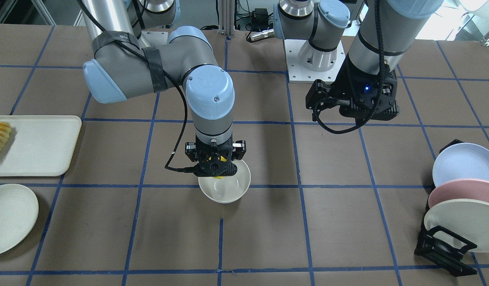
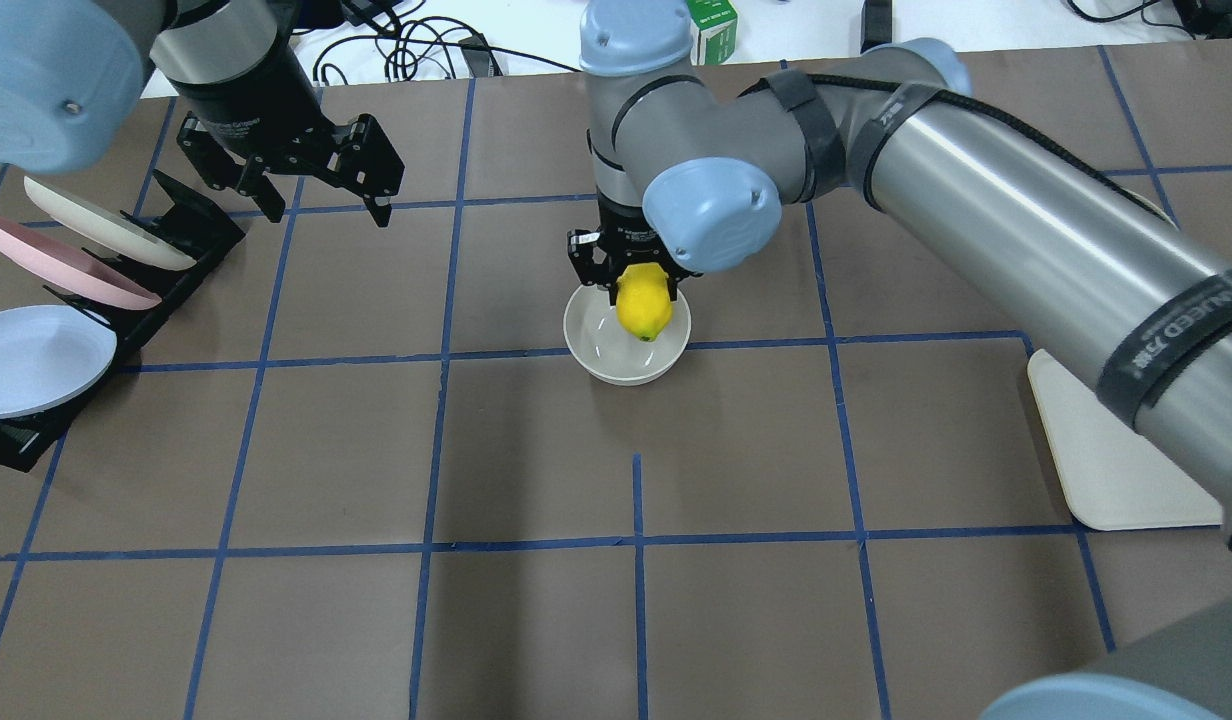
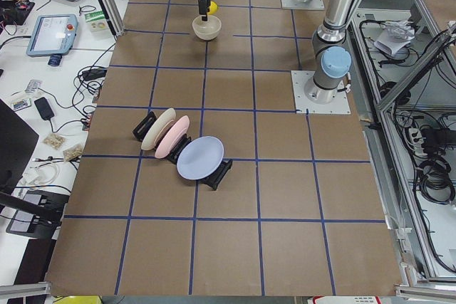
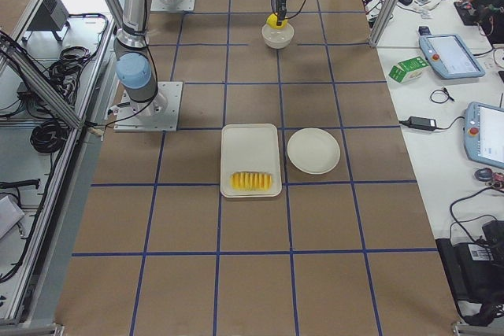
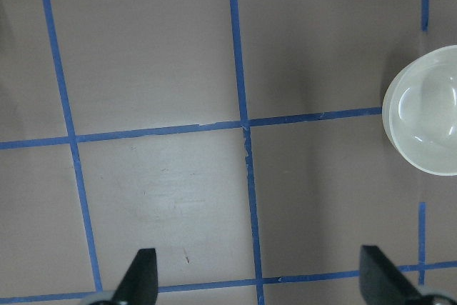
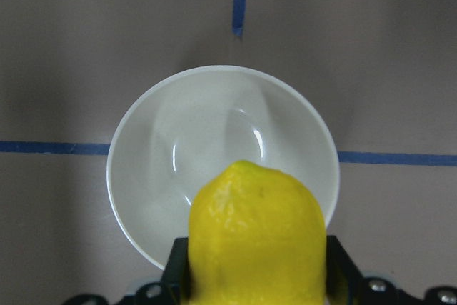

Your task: Place bowl and put lemon in it

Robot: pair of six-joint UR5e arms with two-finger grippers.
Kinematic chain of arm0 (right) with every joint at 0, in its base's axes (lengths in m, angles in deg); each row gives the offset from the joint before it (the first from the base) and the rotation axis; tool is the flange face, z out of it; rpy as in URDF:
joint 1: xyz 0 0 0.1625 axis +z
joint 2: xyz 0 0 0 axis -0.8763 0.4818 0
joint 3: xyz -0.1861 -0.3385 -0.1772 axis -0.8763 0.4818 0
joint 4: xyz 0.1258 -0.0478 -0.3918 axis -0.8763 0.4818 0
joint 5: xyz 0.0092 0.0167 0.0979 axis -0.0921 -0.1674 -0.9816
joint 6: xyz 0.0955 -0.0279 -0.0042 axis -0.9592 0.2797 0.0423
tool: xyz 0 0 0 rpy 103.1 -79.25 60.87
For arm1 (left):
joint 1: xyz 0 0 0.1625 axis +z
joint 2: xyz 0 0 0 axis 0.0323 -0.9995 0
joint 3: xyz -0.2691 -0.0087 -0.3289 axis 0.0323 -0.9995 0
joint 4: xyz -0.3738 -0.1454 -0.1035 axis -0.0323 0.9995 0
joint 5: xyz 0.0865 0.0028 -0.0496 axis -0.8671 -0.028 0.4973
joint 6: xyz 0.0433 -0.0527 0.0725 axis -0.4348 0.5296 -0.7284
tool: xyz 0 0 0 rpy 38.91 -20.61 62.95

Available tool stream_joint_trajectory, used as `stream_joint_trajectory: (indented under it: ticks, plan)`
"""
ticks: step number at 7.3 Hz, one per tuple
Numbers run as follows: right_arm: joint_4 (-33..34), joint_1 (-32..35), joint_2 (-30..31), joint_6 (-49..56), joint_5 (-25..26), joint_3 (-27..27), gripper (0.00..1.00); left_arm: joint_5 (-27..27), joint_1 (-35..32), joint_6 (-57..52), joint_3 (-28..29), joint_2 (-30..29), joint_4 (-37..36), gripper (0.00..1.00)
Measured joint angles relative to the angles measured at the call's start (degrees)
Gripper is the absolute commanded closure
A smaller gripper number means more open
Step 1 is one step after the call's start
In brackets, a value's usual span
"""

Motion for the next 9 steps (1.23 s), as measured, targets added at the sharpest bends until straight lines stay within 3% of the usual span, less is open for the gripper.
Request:
stream_joint_trajectory:
  ticks: [2, 3, 5, 6, 7, 9]
  plan:
    - [6.91, 0.56, -1.57, -0.36, -0.55, -4.06, 1.0, 0.68, 0.45, -0.04, 0.14, 0.21, 0.17, 0.0]
    - [8.42, 0.58, -2.02, -0.42, -0.62, -5.01, 0.93, 1.59, 0.71, -0.01, 0.19, 0.23, 0.32, 0.0]
    - [11.91, 0.62, -3.38, -0.12, -0.88, -5.54, 0.67, 2.4, 0.88, 0.01, 0.22, 0.24, 0.46, 0.0]
    - [13.45, 0.65, -4.21, 0.09, -1.33, -5.59, 0.19, 2.49, 0.85, 0.06, 0.16, 0.21, 0.47, 0.0]
    - [14.16, 0.66, -4.69, 0.49, -1.74, -5.67, 0.0, 2.44, 0.77, 0.25, -0.02, 0.18, 0.52, 0.0]
    - [14.37, 0.64, -4.63, 1.32, -1.52, -5.74, 0.0, 2.05, 0.55, 0.72, -0.01, 0.14, 0.58, 0.0]
